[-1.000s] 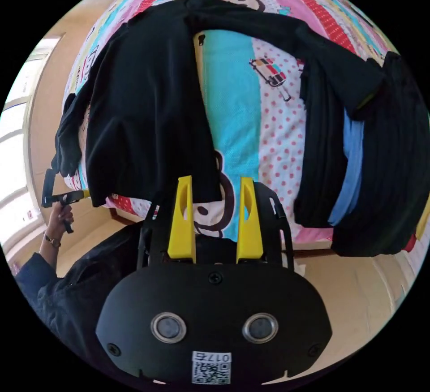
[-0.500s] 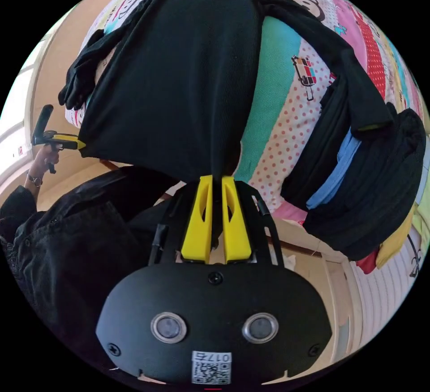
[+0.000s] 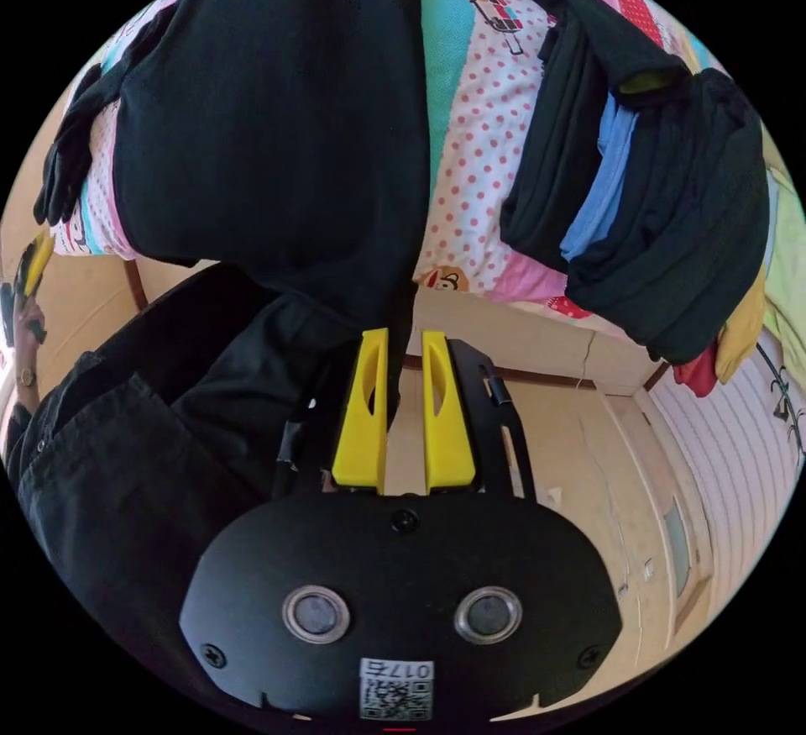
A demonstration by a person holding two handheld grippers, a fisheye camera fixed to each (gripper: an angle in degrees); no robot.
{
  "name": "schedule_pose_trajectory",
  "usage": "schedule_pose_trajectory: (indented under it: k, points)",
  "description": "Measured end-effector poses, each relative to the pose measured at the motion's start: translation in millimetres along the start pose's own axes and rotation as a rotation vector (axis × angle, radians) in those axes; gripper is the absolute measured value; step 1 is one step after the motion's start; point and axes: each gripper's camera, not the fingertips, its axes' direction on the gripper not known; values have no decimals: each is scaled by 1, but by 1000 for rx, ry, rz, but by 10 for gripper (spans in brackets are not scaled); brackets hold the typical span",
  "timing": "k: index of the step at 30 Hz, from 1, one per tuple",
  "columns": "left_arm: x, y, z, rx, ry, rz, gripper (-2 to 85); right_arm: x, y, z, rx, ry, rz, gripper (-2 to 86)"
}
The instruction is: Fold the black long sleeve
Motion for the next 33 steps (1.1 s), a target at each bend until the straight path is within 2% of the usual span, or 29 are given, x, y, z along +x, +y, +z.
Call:
schedule_pose_trajectory:
  k: [2, 5, 7, 10, 12, 14, 15, 17, 20, 21, 23, 24, 25, 26, 27, 29, 31, 33]
  points:
    - [-1, -41, -60, 241, -122, -22, 122, -1, 3, -3, 14, -3, 7, 75]
    - [-19, -83, -96, 369, -216, -117, 132, -8, 4, -5, 10, -6, 29, 75]
    - [-38, -104, -89, 333, -161, -157, 123, -18, 3, -10, 23, -4, 19, 74]
    - [-68, -123, -49, 115, -131, -282, 75, -31, -2, -18, 41, 37, 12, 74]
    - [-75, -113, -52, 136, -121, -348, 44, -36, -5, -24, 53, 45, 16, 73]
    - [-63, -103, -92, 285, 155, -201, 27, -39, -6, -32, 71, 42, 40, 72]
    - [-57, -101, -106, 313, 219, -134, 24, -41, -5, -38, 89, 31, 55, 70]
    - [-32, -89, -169, 388, 405, 166, 18, -45, -4, -45, 112, 12, 68, 68]
    - [-30, -53, -239, 440, 465, 444, 19, -51, -4, -48, 135, -8, 93, 67]
    - [-35, -47, -247, 432, 444, 464, 21, -53, -5, -47, 137, -17, 103, 66]
    - [-82, -29, -252, 394, 246, 349, 30, -58, -9, -42, 129, -35, 113, 66]
    - [-101, -26, -248, 382, 203, 279, 33, -62, -12, -38, 117, -42, 114, 66]
    - [-146, -18, -236, 356, 166, 104, 38, -66, -16, -34, 103, -45, 111, 65]
    - [-193, -5, -224, 343, 193, -78, 51, -69, -18, -32, 97, -43, 108, 65]
    - [-216, 5, -218, 351, 224, -170, 62, -73, -21, -30, 86, -31, 102, 65]
    - [-279, 53, -200, 485, 421, -449, 116, -80, -24, -31, 76, -5, 98, 66]
    - [-298, 78, -187, 578, 531, -533, 132, -88, -27, -35, 76, 9, 92, 66]
    - [-303, 80, -169, 555, 564, -571, 155, -94, -30, -39, 76, 16, 87, 67]
